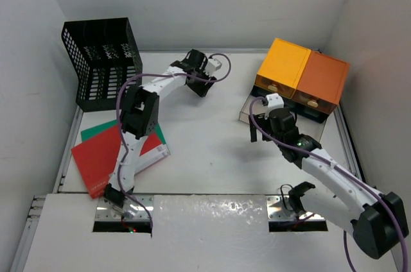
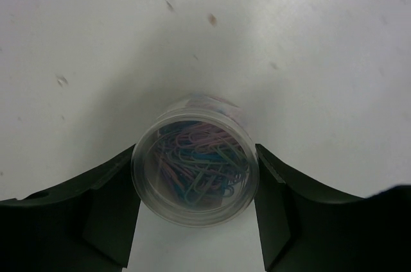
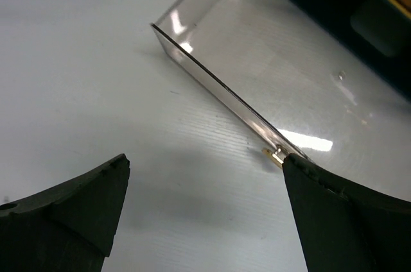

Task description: Organize the desk

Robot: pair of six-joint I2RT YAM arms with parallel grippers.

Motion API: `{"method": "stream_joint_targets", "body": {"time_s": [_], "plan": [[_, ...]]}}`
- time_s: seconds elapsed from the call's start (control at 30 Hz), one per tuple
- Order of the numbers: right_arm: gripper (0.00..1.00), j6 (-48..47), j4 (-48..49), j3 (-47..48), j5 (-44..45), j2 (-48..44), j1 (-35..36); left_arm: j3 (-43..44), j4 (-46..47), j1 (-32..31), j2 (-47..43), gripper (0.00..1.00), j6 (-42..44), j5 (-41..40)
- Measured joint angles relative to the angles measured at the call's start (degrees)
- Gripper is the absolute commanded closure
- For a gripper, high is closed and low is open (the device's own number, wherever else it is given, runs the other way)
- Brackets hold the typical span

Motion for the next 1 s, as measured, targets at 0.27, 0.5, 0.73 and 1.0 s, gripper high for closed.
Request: {"method": "stream_joint_targets", "body": {"time_s": [0.27, 0.5, 0.73, 1.0], "plan": [[0.01, -4.9, -1.0, 6.8, -11.0, -2.1, 0.0, -21.5, -7.5, -0.6, -27.2, 1.00, 15.3, 8.6], [0.01, -1.4, 5.1, 10.0, -29.9, 2.6, -0.4, -31.3, -15.0, -4.5, -46.6, 1.00, 22.6, 16.3], [0.06, -7.4, 17.3, 7.1, -49.8, 2.3, -0.3, -33.8, -24.2, -7.2, -50.8, 1.00, 25.9, 24.2], [0.09, -9.4, 25.0, 5.7, -60.2, 6.4, 2.0, -34.2, -25.0, -13.5, -55.1, 1.00, 24.6, 25.5]]}}
